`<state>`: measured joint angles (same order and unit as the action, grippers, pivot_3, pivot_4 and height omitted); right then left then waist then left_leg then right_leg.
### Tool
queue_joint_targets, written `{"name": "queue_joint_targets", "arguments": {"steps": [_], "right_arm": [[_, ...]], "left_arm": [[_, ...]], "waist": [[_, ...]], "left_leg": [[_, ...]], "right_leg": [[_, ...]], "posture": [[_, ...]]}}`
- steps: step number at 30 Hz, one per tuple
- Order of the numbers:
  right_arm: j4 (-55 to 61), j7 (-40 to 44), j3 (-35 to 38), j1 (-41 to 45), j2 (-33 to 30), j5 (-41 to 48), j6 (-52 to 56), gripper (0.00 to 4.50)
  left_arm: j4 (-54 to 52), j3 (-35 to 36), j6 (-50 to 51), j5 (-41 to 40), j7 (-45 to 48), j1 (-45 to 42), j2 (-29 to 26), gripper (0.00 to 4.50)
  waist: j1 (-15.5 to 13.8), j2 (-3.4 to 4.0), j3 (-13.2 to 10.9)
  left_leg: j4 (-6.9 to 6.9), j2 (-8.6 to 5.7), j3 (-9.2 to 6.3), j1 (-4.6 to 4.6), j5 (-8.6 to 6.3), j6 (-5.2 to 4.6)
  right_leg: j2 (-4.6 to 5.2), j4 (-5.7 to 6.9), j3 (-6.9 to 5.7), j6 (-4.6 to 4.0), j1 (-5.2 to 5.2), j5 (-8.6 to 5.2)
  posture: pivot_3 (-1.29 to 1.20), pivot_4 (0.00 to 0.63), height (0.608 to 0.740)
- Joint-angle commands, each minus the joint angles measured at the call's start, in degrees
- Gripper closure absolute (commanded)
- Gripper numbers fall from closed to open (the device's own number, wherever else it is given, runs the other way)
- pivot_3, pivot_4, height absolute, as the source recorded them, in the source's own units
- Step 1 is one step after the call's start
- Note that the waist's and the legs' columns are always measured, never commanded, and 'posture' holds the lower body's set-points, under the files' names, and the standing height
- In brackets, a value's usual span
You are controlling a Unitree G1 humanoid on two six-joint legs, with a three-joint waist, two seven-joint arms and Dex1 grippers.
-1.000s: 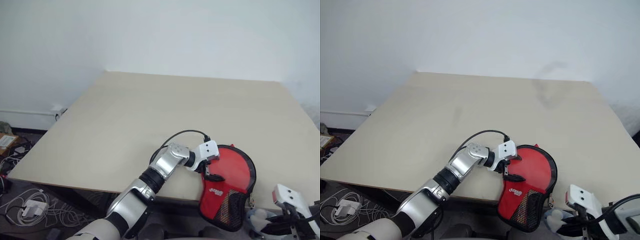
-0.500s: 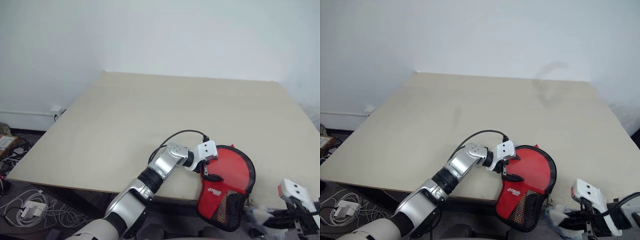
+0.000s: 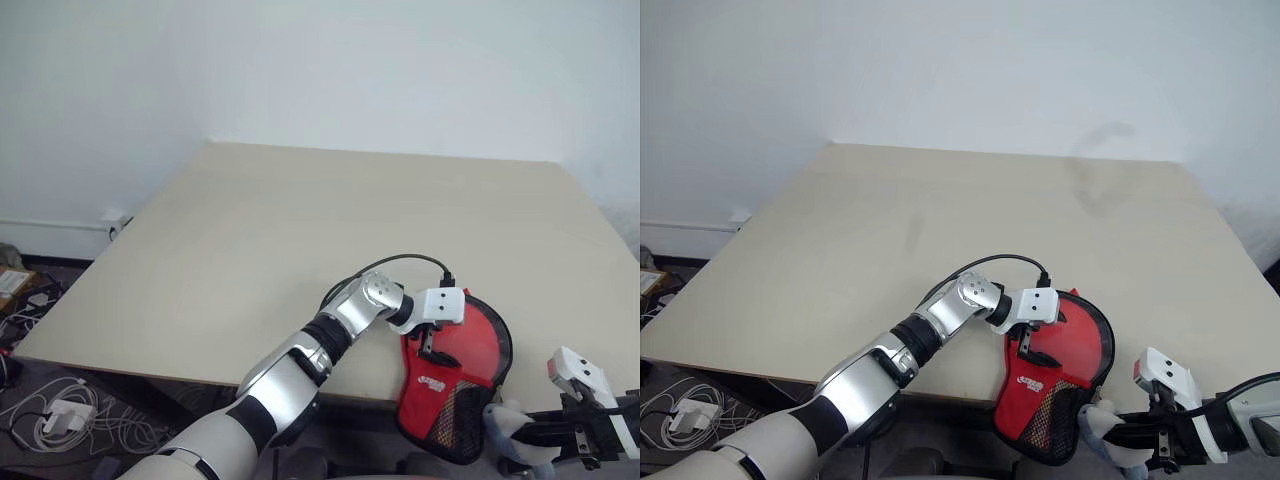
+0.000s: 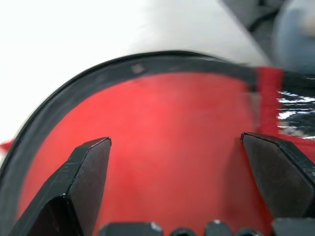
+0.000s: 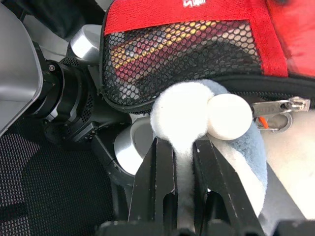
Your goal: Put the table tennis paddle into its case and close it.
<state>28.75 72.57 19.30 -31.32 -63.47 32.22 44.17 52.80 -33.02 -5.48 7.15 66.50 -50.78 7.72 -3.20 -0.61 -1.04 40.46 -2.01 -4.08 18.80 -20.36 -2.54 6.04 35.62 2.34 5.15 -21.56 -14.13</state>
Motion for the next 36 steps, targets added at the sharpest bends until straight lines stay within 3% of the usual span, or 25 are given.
{"name": "queue_joint_targets", "arguments": {"steps": [1, 4, 14, 21, 28, 36], "right_arm": [[2.1, 0.19, 1.85, -1.23, 0.52, 1.73, 1.03, 4.5], [2.54, 0.11, 3.01, -2.37, 0.71, 2.14, 2.15, 4.5], [-6.52, 1.6, 12.2, 0.51, -1.38, 0.85, 2.63, 4.5], [-3.72, 4.16, 7.78, -1.74, -1.52, -1.31, -1.76, 4.5], [5.15, 5.85, 2.66, -10.62, -0.29, -4.2, -8.27, 4.5], [11.4, 1.97, -3.77, -6.41, 1.93, -2.14, -7.9, 4.5]], "left_arm": [[3.47, -3.16, -2.77, 3.82, 4.33, -2.24, 0.72, 0.0], [7.05, -5.69, -5.46, 7.68, 4.54, -3.1, 0.24, 0.0], [8.47, -7.25, -8.51, 9.69, 9.73, -1.39, -1.99, 0.0], [8.14, -7.27, -8.49, 9.89, 10.44, -0.55, -3.11, 0.0], [7.29, -6.95, -7.61, 9.71, 10.9, 0.14, -3.84, 0.0], [7.1, -6.45, -6.44, 9.61, 11.09, 0.07, -4.65, 0.0]], "waist": [[-0.01, 0.0, 0.0], [0.04, 0.0, 0.0], [0.27, -0.14, 0.03], [0.33, -0.24, 0.06], [0.59, -0.34, 0.13], [0.95, -0.67, 0.37]], "left_leg": [[0.0, 0.0, 0.0, 0.0, 0.0, 0.0], [0.0, 0.0, 0.0, -0.01, -0.01, -0.01], [-0.05, 0.07, 0.02, -0.12, -0.04, -0.07], [-0.24, 0.19, 0.0, -0.18, -0.04, -0.07], [-0.24, 0.21, -0.01, -0.19, -0.04, -0.06], [-0.26, 0.29, -0.05, -0.25, -0.04, -0.06]], "right_leg": [[0.0, 0.0, 0.0, 0.0, 0.0, 0.0], [-0.01, 0.0, 0.0, 0.0, 0.01, 0.0], [-0.07, 0.0, 0.03, 0.0, 0.09, 0.0], [-0.18, -0.01, 0.0, -0.04, 0.04, -0.03], [-0.19, -0.01, -0.03, -0.03, 0.08, -0.04], [-0.23, -0.03, -0.06, -0.04, 0.12, -0.03]], "posture": [[0.0, 0.0, 0.716], [0.0, 0.0, 0.716], [0.0, 0.0, 0.716], [0.0, 0.0, 0.716], [0.0, 0.0, 0.716], [0.0, 0.0, 0.716]]}}
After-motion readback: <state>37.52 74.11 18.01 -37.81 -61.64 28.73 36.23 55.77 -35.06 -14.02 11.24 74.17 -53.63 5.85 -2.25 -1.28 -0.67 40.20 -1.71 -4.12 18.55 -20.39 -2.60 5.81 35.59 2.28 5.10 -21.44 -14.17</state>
